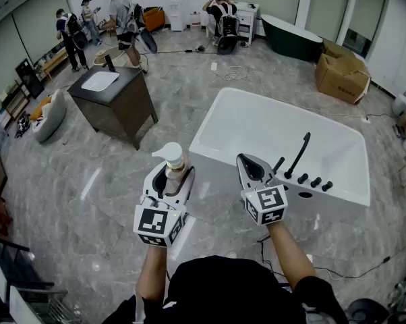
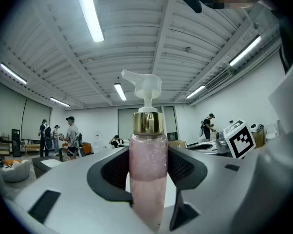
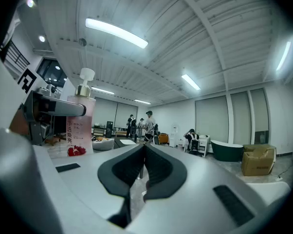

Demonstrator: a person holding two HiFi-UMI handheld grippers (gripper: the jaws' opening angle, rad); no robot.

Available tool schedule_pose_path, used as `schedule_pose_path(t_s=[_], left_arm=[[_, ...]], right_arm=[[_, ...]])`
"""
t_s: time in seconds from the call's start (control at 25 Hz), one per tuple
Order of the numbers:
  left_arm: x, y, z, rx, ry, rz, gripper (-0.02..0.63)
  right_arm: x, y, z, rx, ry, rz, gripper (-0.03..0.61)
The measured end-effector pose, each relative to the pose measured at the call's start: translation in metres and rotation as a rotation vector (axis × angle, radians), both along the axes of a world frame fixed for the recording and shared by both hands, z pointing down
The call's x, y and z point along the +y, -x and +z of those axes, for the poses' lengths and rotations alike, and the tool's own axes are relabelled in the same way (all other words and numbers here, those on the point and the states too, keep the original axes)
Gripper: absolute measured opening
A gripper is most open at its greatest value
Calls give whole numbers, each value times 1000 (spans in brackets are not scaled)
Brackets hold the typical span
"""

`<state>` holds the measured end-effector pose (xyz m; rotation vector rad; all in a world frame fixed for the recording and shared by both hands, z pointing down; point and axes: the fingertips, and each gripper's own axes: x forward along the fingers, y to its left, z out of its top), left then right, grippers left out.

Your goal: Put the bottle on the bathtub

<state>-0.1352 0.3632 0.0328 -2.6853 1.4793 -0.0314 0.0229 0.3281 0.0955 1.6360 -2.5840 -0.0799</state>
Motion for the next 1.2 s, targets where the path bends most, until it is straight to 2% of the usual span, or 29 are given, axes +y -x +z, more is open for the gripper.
schedule_pose_path(t_s=[0.56, 1.2], left_arm=[[-1, -13, -3, 1, 7, -2, 230], [-2, -66, 22, 4, 35, -34, 230]], right_arm=[[4, -8, -1, -5, -3, -20, 23], [0, -59, 23, 21, 21, -59, 23]])
